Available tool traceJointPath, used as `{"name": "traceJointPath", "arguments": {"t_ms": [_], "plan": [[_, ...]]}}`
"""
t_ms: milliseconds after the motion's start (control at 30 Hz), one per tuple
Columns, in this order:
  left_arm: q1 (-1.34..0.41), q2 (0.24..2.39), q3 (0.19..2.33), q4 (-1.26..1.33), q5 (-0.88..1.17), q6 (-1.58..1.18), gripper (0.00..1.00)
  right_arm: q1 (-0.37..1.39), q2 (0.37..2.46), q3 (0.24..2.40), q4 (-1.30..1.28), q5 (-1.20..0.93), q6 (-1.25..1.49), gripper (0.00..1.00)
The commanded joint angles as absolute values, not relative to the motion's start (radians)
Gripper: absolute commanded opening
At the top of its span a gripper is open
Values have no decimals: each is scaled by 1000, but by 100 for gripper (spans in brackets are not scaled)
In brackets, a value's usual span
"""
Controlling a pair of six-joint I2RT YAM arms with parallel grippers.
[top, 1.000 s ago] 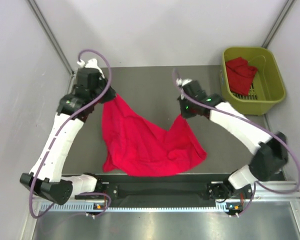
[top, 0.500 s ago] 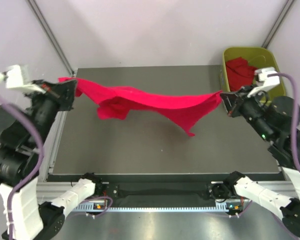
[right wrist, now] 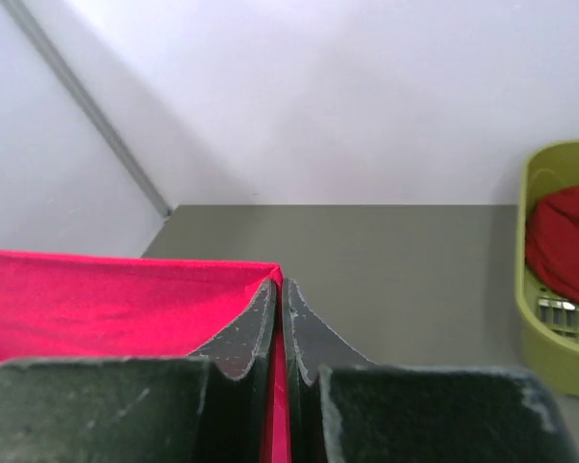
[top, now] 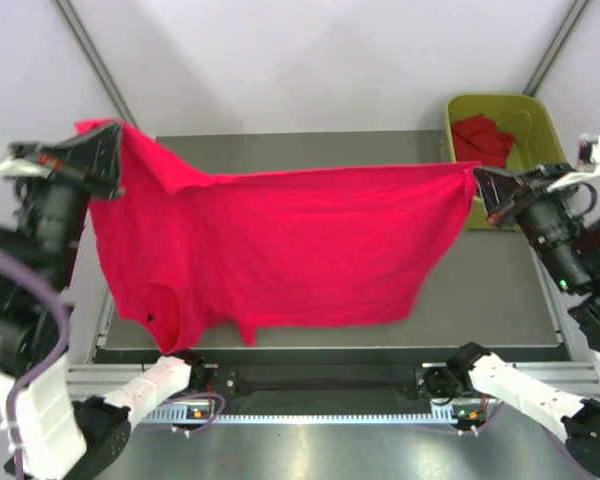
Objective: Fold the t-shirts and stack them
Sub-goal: Flatten the tshirt out
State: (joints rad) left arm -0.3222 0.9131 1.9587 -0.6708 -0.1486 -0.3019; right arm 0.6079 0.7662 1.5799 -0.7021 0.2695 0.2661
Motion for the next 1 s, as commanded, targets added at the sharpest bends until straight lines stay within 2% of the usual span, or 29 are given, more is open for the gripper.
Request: {"name": "traceJointPath", "arguments": {"t_ms": [0, 100, 200, 433, 567, 700, 967], "plan": [[-321, 1063, 1971, -540, -193, -247, 0, 617, 868, 1609, -663, 402, 271, 0], [-319, 1207, 1979, -494, -222, -183, 0, 617, 978, 1612, -646, 549, 255, 0], [-308, 1351, 1965, -427, -274, -106, 0, 586, 1116, 1617, -601, 592, 241, 0], [-212, 1703, 1850, -122, -281, -8, 0, 317, 1438, 1545, -404, 482, 308, 0], [-181, 1914, 1850, 73, -319, 14, 0, 252, 1653, 1575, -246, 426, 261, 0], [-170, 2153, 1958, 176, -292, 29, 0, 209, 1895, 1733, -187, 405, 215, 0], [-155, 2390, 2115, 230, -273, -26, 0, 199, 2129, 1856, -130, 428, 144, 0]]}}
